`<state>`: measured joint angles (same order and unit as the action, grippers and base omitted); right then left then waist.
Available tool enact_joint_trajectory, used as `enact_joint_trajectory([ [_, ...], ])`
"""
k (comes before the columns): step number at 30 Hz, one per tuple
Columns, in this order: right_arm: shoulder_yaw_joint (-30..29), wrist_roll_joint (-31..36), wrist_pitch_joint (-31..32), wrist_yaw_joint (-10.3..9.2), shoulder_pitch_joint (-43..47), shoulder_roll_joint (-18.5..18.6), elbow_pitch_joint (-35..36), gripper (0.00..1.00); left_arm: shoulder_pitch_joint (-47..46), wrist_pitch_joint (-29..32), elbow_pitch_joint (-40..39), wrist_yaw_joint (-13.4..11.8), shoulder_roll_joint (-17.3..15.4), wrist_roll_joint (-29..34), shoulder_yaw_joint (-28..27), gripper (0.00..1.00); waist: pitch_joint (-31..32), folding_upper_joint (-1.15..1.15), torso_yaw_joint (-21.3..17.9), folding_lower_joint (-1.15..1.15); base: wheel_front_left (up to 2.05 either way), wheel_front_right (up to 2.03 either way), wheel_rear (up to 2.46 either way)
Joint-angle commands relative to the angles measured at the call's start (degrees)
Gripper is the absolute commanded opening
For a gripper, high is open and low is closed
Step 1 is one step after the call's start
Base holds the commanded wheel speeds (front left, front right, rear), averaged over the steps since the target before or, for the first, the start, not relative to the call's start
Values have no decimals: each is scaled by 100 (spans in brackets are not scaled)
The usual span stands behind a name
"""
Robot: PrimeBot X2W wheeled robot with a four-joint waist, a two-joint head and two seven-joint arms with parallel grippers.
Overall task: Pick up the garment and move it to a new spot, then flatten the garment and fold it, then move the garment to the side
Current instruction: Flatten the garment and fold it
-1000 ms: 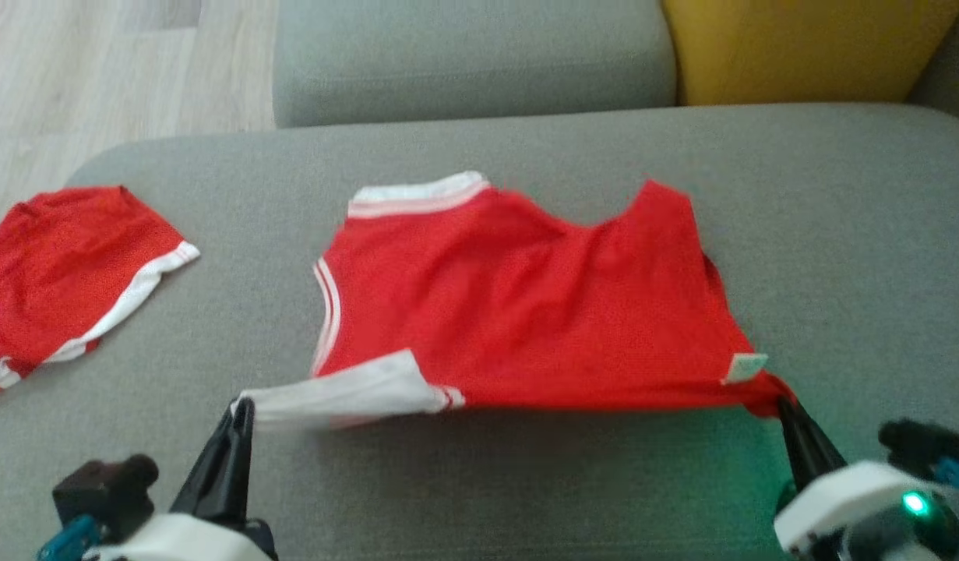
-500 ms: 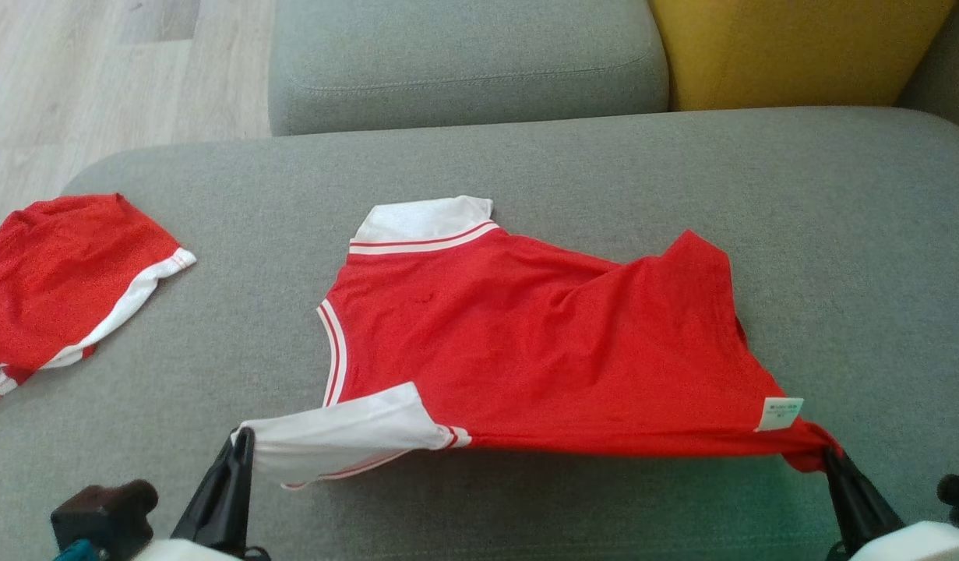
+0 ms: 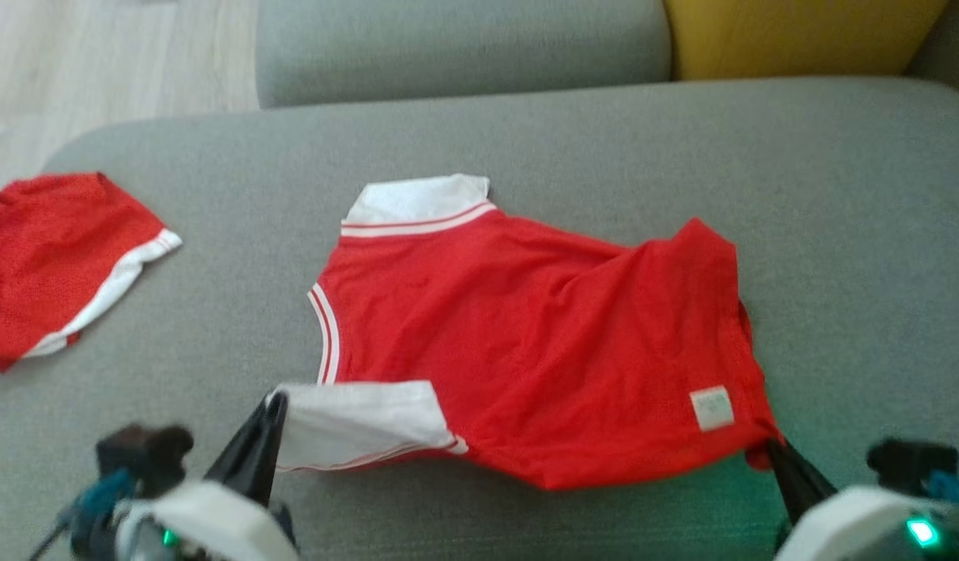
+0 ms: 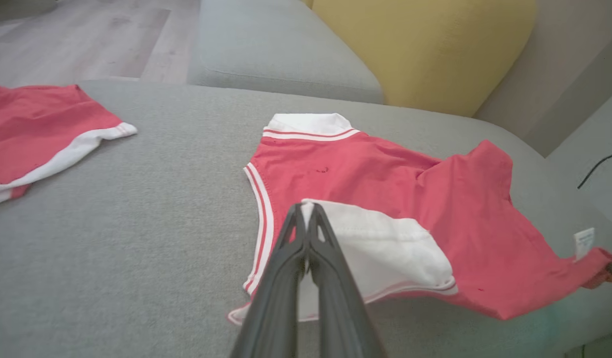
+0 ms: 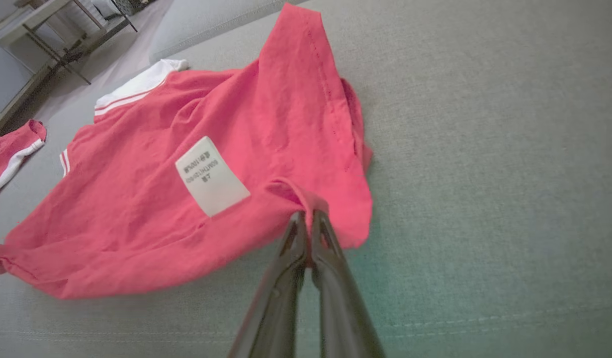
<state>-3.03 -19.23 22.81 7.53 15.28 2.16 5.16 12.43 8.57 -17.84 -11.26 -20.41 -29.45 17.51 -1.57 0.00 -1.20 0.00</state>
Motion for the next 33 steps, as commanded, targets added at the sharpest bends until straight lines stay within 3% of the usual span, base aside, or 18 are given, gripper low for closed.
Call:
enact_joint_trajectory([
  [1, 154, 62, 38, -4, -497, 72, 73, 0, -613, 35, 8, 117, -92, -72, -191, 0, -179, 0, -5, 0, 0, 0, 0],
  [16, -45, 367, 23, -4, -1679, 72, -1227, 0, -2145, -242, 2050, 872, 183, -345, 6, 0, -855, 0, -37, 0, 0, 0, 0],
  [18, -76, 339, -59, -4, -1713, 72, -1294, 47, -2209, -334, 2267, 942, 231, -363, 34, 0, -878, 0, -34, 0, 0, 0, 0],
  [19, -70, 333, -124, -4, -1725, 72, -1293, 100, -2228, -393, 2355, 967, 252, -371, 38, 36, -881, 0, -35, 0, 0, 0, 0],
  [20, -54, 326, -188, -4, -1731, 72, -1274, 100, -2234, -457, 2427, 976, 271, -372, 34, 100, -876, 0, -37, 0, 0, 0, 0],
  [25, 56, 440, -616, -4, -1690, 72, -934, 100, -2117, -1057, 2426, 816, 349, -227, -94, 100, -739, 0, -35, 0, 0, 0, 0],
  [33, 122, 745, -1472, -4, -1571, 72, -72, 100, -1665, -1995, 1890, 256, 311, 287, -345, 100, -428, 0, 17, 0, 0, 0, 0],
])
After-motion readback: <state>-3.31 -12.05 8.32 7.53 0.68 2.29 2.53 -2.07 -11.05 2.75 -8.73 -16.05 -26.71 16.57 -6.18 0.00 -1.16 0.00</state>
